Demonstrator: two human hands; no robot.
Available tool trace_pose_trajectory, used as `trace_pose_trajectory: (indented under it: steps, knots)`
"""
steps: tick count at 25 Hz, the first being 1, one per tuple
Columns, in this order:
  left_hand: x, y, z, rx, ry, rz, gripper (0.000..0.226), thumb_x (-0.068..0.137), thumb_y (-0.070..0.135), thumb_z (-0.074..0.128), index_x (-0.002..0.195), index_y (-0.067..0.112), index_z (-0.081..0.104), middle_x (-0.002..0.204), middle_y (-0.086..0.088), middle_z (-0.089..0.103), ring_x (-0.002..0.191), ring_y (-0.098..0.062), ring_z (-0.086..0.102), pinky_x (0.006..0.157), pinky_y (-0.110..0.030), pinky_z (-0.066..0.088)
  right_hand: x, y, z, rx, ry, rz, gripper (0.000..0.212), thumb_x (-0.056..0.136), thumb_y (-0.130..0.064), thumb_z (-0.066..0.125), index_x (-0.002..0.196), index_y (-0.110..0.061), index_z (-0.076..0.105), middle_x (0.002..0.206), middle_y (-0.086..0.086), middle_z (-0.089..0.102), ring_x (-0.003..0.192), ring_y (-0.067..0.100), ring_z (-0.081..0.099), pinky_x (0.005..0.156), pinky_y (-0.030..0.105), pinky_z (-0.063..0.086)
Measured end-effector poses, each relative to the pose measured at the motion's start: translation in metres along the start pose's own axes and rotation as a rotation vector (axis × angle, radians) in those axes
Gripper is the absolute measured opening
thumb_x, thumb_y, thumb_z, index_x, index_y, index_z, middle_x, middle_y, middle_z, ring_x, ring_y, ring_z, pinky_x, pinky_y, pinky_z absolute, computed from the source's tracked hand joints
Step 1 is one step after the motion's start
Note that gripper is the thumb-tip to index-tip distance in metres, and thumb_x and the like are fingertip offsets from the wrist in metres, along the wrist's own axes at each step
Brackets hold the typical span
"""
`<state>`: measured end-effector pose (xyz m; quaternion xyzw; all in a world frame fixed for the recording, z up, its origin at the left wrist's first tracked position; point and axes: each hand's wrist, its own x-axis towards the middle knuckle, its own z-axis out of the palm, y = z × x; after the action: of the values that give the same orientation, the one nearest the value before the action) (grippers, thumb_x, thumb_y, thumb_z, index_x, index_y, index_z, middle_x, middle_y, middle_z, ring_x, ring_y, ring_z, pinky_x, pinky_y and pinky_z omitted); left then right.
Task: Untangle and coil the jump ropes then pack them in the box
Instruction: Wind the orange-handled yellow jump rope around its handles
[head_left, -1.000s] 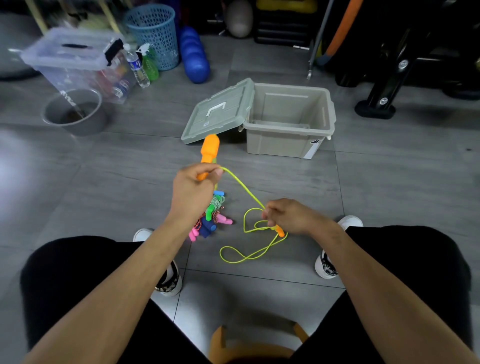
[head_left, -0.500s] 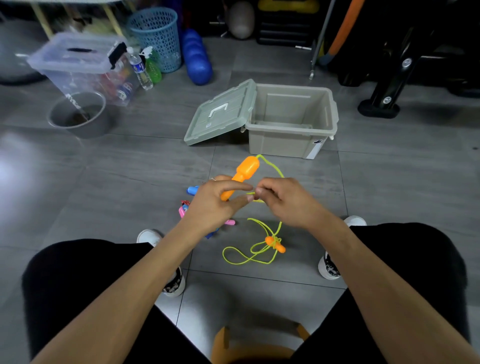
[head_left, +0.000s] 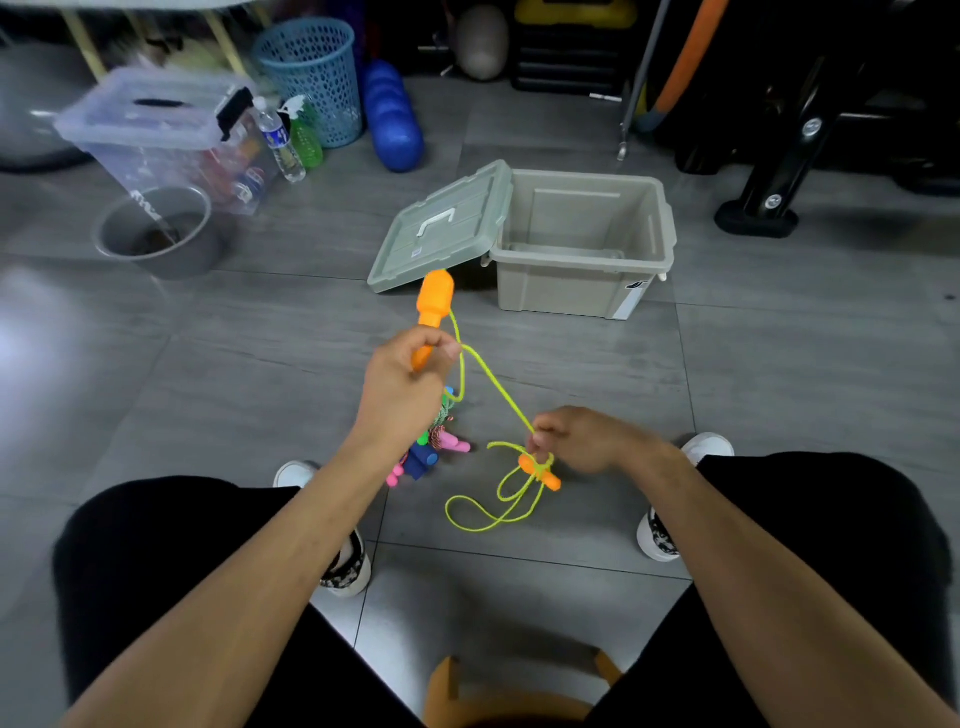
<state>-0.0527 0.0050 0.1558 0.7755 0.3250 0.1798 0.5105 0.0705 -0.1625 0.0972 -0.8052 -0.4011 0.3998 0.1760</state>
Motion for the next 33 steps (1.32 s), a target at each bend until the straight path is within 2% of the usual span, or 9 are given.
trace_pose_trajectory:
  steps: [6, 10, 14, 18, 23, 25, 28, 31, 33]
  knots:
    - [0.007, -0.027, -0.007, 0.530, -0.283, -0.328, 0.012, 0.090, 0.018, 0.059, 0.084, 0.023, 0.067, 0.076, 0.004, 0.070, 0.077, -0.021, 0.063, 0.070, -0.029, 0.050, -0.007, -0.028, -0.021, 0.392, 0.595, -0.110, 0.020, 0.096, -0.015, 0.049, 0.080, -0.022, 0.060, 0.054, -0.012, 0.053, 0.052, 0.004, 0.047, 0.058, 0.024, 0.042]
    - [-0.005, -0.016, -0.001, 0.273, -0.340, -0.133, 0.021, 0.084, 0.018, 0.072, 0.103, 0.025, 0.070, 0.106, 0.006, 0.063, 0.085, -0.004, 0.058, 0.066, -0.007, 0.044, -0.023, -0.047, -0.026, 0.247, 0.489, -0.239, 0.021, 0.096, -0.017, 0.050, 0.083, -0.019, 0.066, 0.056, -0.005, 0.049, 0.047, 0.004, 0.039, 0.050, 0.018, 0.030]
    - [-0.015, -0.004, 0.005, 0.119, -0.317, 0.140, 0.014, 0.080, 0.024, 0.076, 0.088, 0.035, 0.072, 0.091, 0.001, 0.062, 0.079, -0.004, 0.059, 0.063, -0.013, 0.045, -0.026, -0.051, -0.022, 0.198, 0.370, -0.309, 0.021, 0.097, -0.017, 0.050, 0.083, -0.015, 0.065, 0.054, -0.007, 0.041, 0.050, 0.006, 0.038, 0.052, 0.023, 0.031]
    - [-0.015, 0.009, 0.004, -0.035, -0.186, 0.036, 0.012, 0.086, 0.012, 0.069, 0.082, 0.024, 0.072, 0.091, -0.006, 0.060, 0.065, 0.003, 0.057, 0.048, -0.007, 0.044, -0.021, -0.041, -0.017, 0.418, 0.295, -0.208, 0.014, 0.095, -0.020, 0.054, 0.082, -0.016, 0.058, 0.061, -0.005, 0.054, 0.057, 0.006, 0.053, 0.061, 0.026, 0.046]
    - [-0.002, 0.001, -0.011, -0.074, 0.040, -0.005, 0.009, 0.088, 0.018, 0.067, 0.083, 0.020, 0.073, 0.052, 0.014, 0.045, 0.048, -0.001, 0.039, 0.051, -0.012, 0.036, -0.008, -0.005, -0.006, 0.033, 0.031, 0.095, 0.017, 0.098, -0.023, 0.045, 0.091, -0.017, 0.060, 0.088, 0.003, 0.071, 0.079, 0.013, 0.061, 0.082, 0.032, 0.048]
    - [0.005, -0.011, -0.016, 0.107, 0.038, -0.114, 0.011, 0.087, 0.022, 0.068, 0.077, 0.025, 0.072, 0.047, 0.014, 0.051, 0.049, -0.002, 0.045, 0.051, -0.014, 0.035, -0.008, -0.007, -0.009, 0.052, 0.144, 0.078, 0.017, 0.097, -0.019, 0.046, 0.091, -0.014, 0.060, 0.083, 0.005, 0.070, 0.072, 0.010, 0.060, 0.075, 0.029, 0.048]
    - [0.006, -0.023, -0.016, 0.497, -0.230, -0.323, 0.011, 0.087, 0.023, 0.066, 0.077, 0.023, 0.070, 0.078, 0.001, 0.066, 0.060, -0.007, 0.062, 0.059, -0.023, 0.047, -0.016, -0.025, -0.020, 0.304, 0.492, -0.126, 0.012, 0.097, -0.017, 0.048, 0.093, -0.011, 0.057, 0.059, -0.004, 0.057, 0.050, 0.004, 0.051, 0.057, 0.023, 0.045]
    - [-0.008, -0.011, -0.005, 0.273, -0.333, -0.225, 0.010, 0.085, 0.016, 0.071, 0.095, 0.020, 0.070, 0.103, -0.001, 0.065, 0.057, 0.015, 0.059, 0.050, -0.007, 0.044, -0.025, -0.039, -0.024, 0.314, 0.603, -0.273, 0.007, 0.097, -0.015, 0.049, 0.094, -0.011, 0.054, 0.054, -0.006, 0.052, 0.051, 0.005, 0.049, 0.055, 0.019, 0.042]
    - [-0.014, -0.004, 0.000, 0.107, -0.321, -0.033, 0.021, 0.080, 0.020, 0.077, 0.101, 0.022, 0.073, 0.107, -0.001, 0.064, 0.069, 0.008, 0.061, 0.054, -0.008, 0.045, -0.027, -0.045, -0.022, 0.239, 0.563, -0.303, 0.009, 0.097, -0.014, 0.049, 0.090, -0.010, 0.054, 0.056, -0.006, 0.053, 0.053, 0.006, 0.052, 0.055, 0.017, 0.041]
